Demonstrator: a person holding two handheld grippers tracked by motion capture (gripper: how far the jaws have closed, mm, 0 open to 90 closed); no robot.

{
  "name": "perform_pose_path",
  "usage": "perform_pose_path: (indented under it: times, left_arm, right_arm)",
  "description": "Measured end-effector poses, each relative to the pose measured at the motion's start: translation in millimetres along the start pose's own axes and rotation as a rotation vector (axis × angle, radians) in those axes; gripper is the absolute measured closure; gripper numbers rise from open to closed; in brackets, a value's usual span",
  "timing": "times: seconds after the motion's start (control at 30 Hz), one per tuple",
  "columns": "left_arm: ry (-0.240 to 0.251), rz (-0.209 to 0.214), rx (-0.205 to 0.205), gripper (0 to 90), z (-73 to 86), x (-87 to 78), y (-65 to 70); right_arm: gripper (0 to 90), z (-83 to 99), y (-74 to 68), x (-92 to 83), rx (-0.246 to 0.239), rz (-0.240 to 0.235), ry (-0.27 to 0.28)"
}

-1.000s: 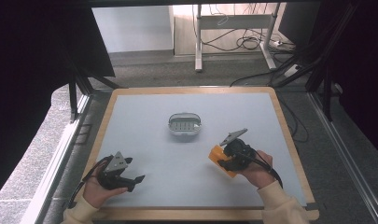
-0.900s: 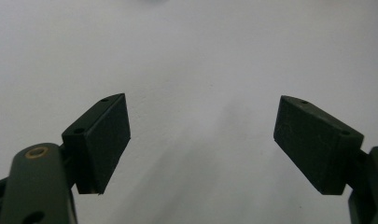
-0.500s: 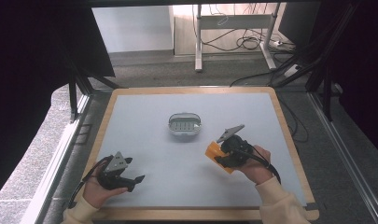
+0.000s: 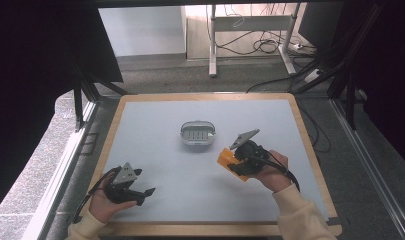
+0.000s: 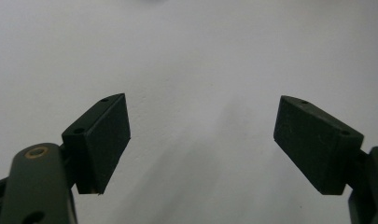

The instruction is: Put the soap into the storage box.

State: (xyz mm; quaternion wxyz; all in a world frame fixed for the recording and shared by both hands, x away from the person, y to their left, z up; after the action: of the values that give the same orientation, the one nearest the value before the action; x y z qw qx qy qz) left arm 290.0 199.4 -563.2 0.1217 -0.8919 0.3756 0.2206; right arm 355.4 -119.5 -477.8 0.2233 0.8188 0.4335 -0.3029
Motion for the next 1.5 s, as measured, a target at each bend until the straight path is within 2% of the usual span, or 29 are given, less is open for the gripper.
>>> perform_pose_path:
  times: [0.17,0.4,0.6,0.8,1.5]
  left_arm:
    - [-0.003,-0.002,0.004,18.6,0.3,0.1,-0.4]
    - [-0.003,0.0,0.002,18.6,0.2,-0.3,-0.2]
    - [-0.002,-0.001,0.001,18.6,0.5,-0.1,-0.6]
    - [-0.001,-0.002,-0.001,18.6,0.9,-0.5,-1.4]
    - [0.002,-0.001,-0.004,18.6,1.0,-0.7,-2.0]
  right_arm:
    - [61.6,-4.6,2.2,1.3,-0.013,-0.006,-0.001]
    - [61.5,-10.7,9.3,4.2,0.001,-0.013,0.011]
    - [61.5,-15.9,14.0,10.0,-0.009,-0.02,0.013]
    - [61.5,-19.4,15.0,14.7,-0.009,-0.038,0.011]
    - [61.6,-30.8,22.0,23.0,-0.016,-0.054,0.027]
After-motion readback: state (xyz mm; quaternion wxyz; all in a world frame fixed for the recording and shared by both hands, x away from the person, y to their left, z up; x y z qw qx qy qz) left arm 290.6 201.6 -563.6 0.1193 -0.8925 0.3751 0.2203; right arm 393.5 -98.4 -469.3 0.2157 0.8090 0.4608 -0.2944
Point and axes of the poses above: each handheld gripper's, and its own axes: x roughly forward along the jaws, z roughly out of its underside, y roughly to its right, the point moved 7 cm from there along x, roughly forward along the jaws, and after that the axes turned 14 degrees about y, right-handed, at the moved point
